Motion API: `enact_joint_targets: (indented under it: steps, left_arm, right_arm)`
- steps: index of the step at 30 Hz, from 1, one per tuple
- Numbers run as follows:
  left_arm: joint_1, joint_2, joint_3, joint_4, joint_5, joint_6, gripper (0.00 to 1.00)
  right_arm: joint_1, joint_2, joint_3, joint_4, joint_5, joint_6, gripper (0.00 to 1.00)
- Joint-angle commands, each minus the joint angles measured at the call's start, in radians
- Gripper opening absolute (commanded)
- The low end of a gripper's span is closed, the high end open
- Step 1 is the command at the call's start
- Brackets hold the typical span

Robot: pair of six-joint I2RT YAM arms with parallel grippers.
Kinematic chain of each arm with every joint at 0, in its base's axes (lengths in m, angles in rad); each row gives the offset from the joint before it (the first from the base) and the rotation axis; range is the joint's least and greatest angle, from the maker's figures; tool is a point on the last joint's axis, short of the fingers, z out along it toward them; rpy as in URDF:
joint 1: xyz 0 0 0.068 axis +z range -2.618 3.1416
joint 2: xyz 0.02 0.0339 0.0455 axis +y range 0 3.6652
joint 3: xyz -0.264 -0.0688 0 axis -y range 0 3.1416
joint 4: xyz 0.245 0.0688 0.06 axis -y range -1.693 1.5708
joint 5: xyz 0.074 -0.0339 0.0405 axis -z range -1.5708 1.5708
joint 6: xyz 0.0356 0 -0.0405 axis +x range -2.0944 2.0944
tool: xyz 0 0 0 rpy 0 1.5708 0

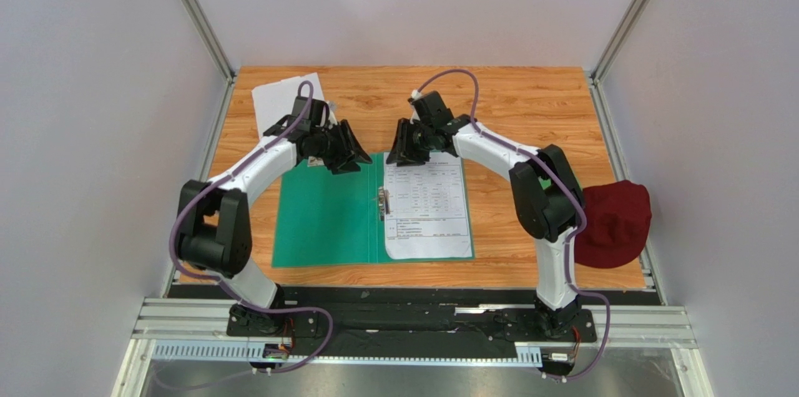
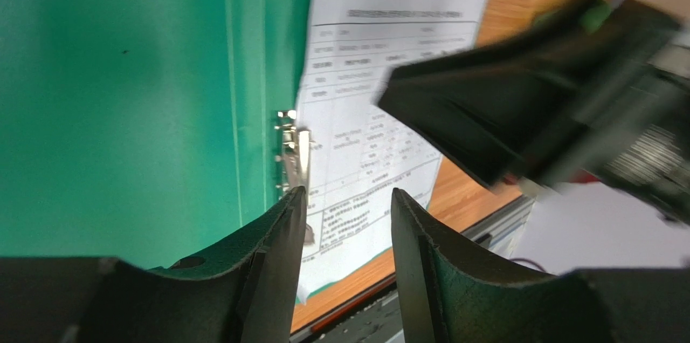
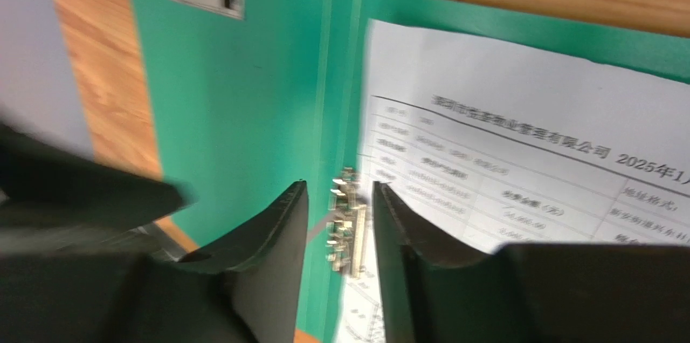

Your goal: Put the files into the folder

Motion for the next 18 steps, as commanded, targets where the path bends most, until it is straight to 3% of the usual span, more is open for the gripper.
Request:
enact_joint_targets:
  steps: [1,3,7,11,15,18]
  left_arm:
    - [0.002,0.074,0.036,-0.041,-0.015,-0.1,0.51]
    - [0.002,0.081,0.068,-0.077,-0.047,-0.105,0.51]
    - [0.003,0.059,0.105,-0.176,-0.093,-0.056,0.51]
    - [0.009,0.013,0.079,-0.211,-0.104,-0.031,0.52]
    - [0.014,0.018,0.096,-0.256,-0.071,0.013,0.51]
    - [0.019,0.002,0.094,-0.251,-0.067,0.024,0.51]
  right_arm:
    - [0.021,-0.105,0.099,-0.165,0.024,0.136,0.49]
    - [0.027,-0.142,0.073,-0.166,0.019,0.202,0.57]
    - [0.029,-0.173,-0.011,-0.127,-0.069,0.403,0.58]
    - [0.039,-0.2,-0.128,0.036,-0.094,0.579,0.54]
    - [0.05,-0.188,-0.151,0.053,-0.082,0.692,0.34]
    - [0.064,-0.157,-0.143,0.061,-0.088,0.73,0.35]
